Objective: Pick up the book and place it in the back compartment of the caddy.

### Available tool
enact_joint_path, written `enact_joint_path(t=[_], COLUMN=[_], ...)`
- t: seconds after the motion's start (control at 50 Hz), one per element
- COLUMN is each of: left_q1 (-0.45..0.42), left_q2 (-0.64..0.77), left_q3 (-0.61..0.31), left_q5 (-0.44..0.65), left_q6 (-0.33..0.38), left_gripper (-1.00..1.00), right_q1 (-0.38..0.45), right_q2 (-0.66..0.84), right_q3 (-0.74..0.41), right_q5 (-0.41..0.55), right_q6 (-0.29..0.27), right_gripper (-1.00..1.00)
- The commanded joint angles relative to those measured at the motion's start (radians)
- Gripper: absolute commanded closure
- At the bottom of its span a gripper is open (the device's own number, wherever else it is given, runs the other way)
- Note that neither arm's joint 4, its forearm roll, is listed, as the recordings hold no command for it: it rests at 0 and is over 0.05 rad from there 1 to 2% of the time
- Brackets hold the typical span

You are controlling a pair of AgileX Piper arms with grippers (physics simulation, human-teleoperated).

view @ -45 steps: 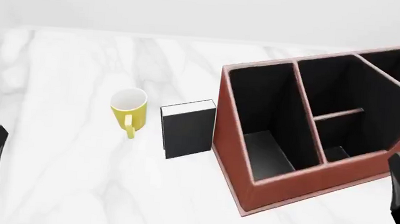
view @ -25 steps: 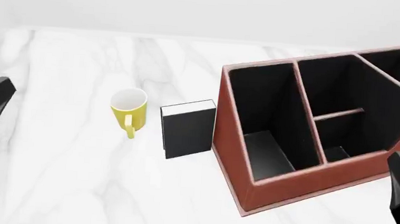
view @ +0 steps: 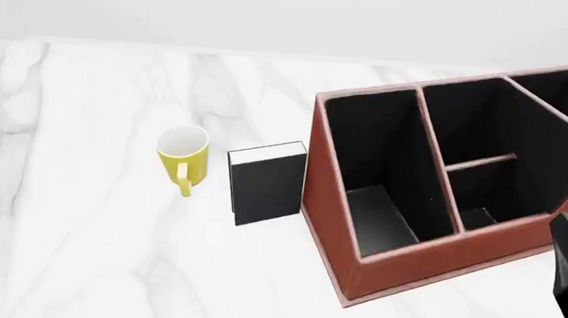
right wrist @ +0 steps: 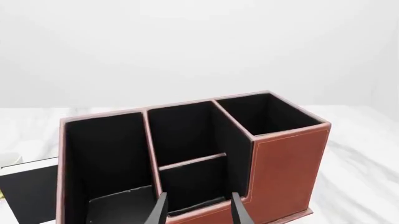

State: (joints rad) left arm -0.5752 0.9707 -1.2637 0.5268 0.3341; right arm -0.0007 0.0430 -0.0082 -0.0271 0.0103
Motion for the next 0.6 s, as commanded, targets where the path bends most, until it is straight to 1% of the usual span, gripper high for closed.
enact_joint_path(t=[0.02, 0.04, 0.06, 0.12, 0.16, 0.18, 0.24, 0.34, 0.4, 0.44, 0.48, 0.52, 0.56, 0.6], left_q1=[-0.151, -0.166, -0.188, -0.199, -0.189, -0.189, -0.159, -0.176, -0.173, -0.181, -0.173, -0.186, -0.189, -0.172], left_q2=[0.272, 0.302, 0.340, 0.410, 0.453, 0.453, 0.516, 0.577, 0.590, 0.605, 0.617, 0.620, 0.624, 0.635], left_q3=[-0.389, -0.414, -0.454, -0.475, -0.486, -0.487, -0.498, -0.529, -0.504, -0.479, -0.454, -0.436, -0.406, -0.374], left_q5=[0.259, 0.284, 0.324, 0.356, 0.360, 0.360, 0.360, 0.379, 0.365, 0.356, 0.328, 0.308, 0.283, 0.241], left_q6=[0.150, 0.160, 0.139, 0.164, 0.174, 0.174, 0.209, 0.201, 0.218, 0.215, 0.227, 0.214, 0.218, 0.235], left_gripper=[-1.00, -1.00, -1.00, -1.00, -1.00, -1.00, -1.00, -1.00, -1.00, -1.00, -1.00, -1.00, -1.00, -1.00], right_q1=[0.002, 0.003, 0.003, 0.003, 0.002, 0.002, 0.003, 0.007, 0.008, 0.008, 0.009, 0.010, 0.011, 0.011], right_q2=[-0.004, -0.003, -0.006, 0.002, -0.001, -0.002, 0.006, -0.014, -0.016, -0.017, -0.004, 0.003, 0.002, -0.016], right_q3=[0.000, 0.001, 0.000, 0.001, 0.000, 0.000, 0.003, 0.007, 0.007, 0.007, 0.000, 0.000, 0.000, 0.006], right_q5=[0.005, 0.003, 0.006, -0.002, 0.002, 0.003, -0.007, 0.009, 0.012, 0.012, 0.006, -0.001, 0.000, 0.012], right_q6=[-0.002, -0.003, -0.003, -0.003, -0.001, -0.001, -0.002, 0.001, 0.002, 0.003, 0.005, 0.005, 0.003, 0.003], right_gripper=[-1.00, -1.00, -1.00, -1.00, -1.00, -1.00, -1.00, -1.00, -1.00, -1.00, -1.00, -1.00, -1.00, -1.00])
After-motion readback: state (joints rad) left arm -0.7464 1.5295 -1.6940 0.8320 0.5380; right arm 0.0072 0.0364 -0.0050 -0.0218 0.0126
